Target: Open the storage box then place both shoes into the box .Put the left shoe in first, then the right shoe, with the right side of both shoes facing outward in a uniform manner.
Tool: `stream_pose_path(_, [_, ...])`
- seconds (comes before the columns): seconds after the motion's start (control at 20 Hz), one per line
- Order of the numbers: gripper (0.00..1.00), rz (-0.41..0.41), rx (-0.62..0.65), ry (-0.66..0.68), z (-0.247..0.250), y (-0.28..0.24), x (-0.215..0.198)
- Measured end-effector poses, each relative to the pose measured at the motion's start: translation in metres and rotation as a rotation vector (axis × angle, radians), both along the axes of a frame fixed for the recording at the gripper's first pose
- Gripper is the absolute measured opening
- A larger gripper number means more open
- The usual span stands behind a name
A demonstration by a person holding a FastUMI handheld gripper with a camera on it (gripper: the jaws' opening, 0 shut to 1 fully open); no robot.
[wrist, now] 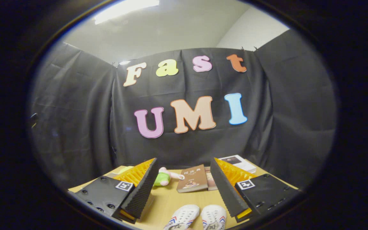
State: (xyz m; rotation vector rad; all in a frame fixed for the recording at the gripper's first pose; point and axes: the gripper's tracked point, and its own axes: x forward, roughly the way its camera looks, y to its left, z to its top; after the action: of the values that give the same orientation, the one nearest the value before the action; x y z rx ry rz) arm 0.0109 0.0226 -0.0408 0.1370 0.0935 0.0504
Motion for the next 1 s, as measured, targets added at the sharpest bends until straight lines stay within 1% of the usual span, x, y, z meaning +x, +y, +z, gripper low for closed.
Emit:
stream_pose_path(0.15, [1.0,0.022,0.078,0.05,-0.02,0.01,-0.004])
stream_pose_path(0.3, [1.0,0.037,0.199,0.115,-0.044,0.02,-0.007])
stream_pose_path(0.5, [1.0,0.036,0.401,0.2,-0.076,0.031,-0.01])
stream_pose_path(0.7, [1.0,0.028,0.627,0.32,-0.117,0.048,-0.014])
stream_pose_path(1.0, [1.0,0.072,0.94,0.484,-0.159,0.102,-0.027])
